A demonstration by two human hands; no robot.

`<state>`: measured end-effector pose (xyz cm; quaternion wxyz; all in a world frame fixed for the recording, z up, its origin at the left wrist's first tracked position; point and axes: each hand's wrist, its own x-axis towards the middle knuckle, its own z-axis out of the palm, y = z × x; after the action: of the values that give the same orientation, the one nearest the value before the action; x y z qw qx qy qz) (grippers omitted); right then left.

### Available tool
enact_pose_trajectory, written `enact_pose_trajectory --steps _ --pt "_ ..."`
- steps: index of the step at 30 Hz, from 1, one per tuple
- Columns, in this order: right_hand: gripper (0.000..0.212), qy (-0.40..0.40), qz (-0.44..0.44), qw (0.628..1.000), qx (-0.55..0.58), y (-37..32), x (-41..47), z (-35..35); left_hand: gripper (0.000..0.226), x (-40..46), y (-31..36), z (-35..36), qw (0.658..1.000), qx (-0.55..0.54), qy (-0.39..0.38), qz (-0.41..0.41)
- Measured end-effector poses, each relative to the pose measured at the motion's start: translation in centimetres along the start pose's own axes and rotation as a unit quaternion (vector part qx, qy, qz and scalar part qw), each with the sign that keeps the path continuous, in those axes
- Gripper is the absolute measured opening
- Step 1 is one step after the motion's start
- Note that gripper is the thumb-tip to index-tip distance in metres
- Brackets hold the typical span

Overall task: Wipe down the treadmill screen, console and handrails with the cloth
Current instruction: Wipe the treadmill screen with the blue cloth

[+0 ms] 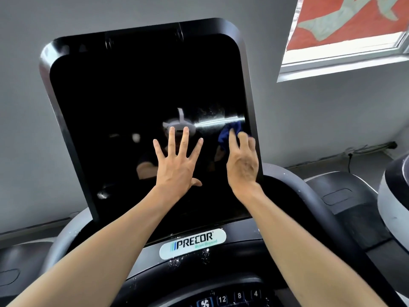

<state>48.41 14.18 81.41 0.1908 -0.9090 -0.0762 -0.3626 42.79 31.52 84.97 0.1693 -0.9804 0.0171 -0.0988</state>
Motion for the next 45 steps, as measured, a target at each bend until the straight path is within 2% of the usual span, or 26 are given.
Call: enact_pose_trajectory --steps 3,5,9,12,16,21,26,28,30,33,34,38,40,43,45 --pt "0.049 -0.021 -0.072 0.997 0.004 -0.1 -7.5 -0.3 0.132 0.0 0.0 0.0 1.0 0.0 0.0 0.0" --pt "0.043 -0.026 -0.113 0.993 0.012 0.3 -8.5 -0.4 0.131 0.0 0.0 0.0 1.0 0.002 0.001 0.0" --pt "0.043 0.019 -0.108 0.994 -0.008 0.9 0.5 -0.5 0.132 0.0 0.0 0.1 1.0 -0.002 -0.001 0.0" --pt "0.038 0.053 -0.18 0.981 -0.047 2.3 6.5 -0.9 0.132 0.0 -0.2 0.3 1.0 0.0 0.002 0.002" --pt "0.041 0.058 -0.207 0.975 -0.06 4.9 5.5 -1.3 0.13 -0.1 -0.3 0.5 1.0 -0.011 0.015 0.006" --pt "0.039 0.026 -0.129 0.99 -0.04 6.5 -3.7 -0.8 0.125 -0.5 -0.8 1.1 0.999 -0.016 0.041 0.018" --pt "0.043 0.018 0.054 0.998 0.02 4.4 -10.1 -0.2 0.123 -0.6 -1.0 1.1 0.999 -0.017 0.045 0.024" --pt "0.041 0.0 0.051 0.997 0.065 1.6 -11.2 0.0 0.123 -0.7 -0.9 0.8 0.999 -0.021 0.041 0.025" --pt "0.035 -0.027 -0.015 0.995 0.097 -0.8 -12.5 0.0 0.121 -0.7 -1.1 0.6 0.999 -0.023 0.036 0.028" --pt "0.033 -0.047 -0.053 0.991 0.116 -0.5 -12.5 -0.3 0.115 -1.1 -1.6 0.7 0.998 -0.032 0.045 0.041" --pt "0.036 -0.051 -0.034 0.992 0.108 0.1 -12.3 -0.4 0.11 -1.4 -1.7 1.0 0.997 -0.034 0.052 0.051" --pt "0.04 -0.036 0.149 0.982 0.107 1.2 -12.1 -0.8 0.073 -3.8 -1.7 2.8 0.984 -0.073 0.121 0.108" --pt "0.048 -0.061 0.138 0.983 0.108 -0.7 -13.4 -0.6 0.06 -5.4 -1.5 4.1 0.975 -0.089 0.139 0.148" --pt "0.063 -0.094 0.118 0.984 0.09 -2.2 -14.9 0.0 0.069 -7.3 -0.8 5.3 0.966 -0.092 0.1 0.219" --pt "0.07 -0.088 0.201 0.974 0.059 -0.9 -13.5 -0.2 0.073 -7.7 -0.4 5.5 0.964 -0.087 0.082 0.239"
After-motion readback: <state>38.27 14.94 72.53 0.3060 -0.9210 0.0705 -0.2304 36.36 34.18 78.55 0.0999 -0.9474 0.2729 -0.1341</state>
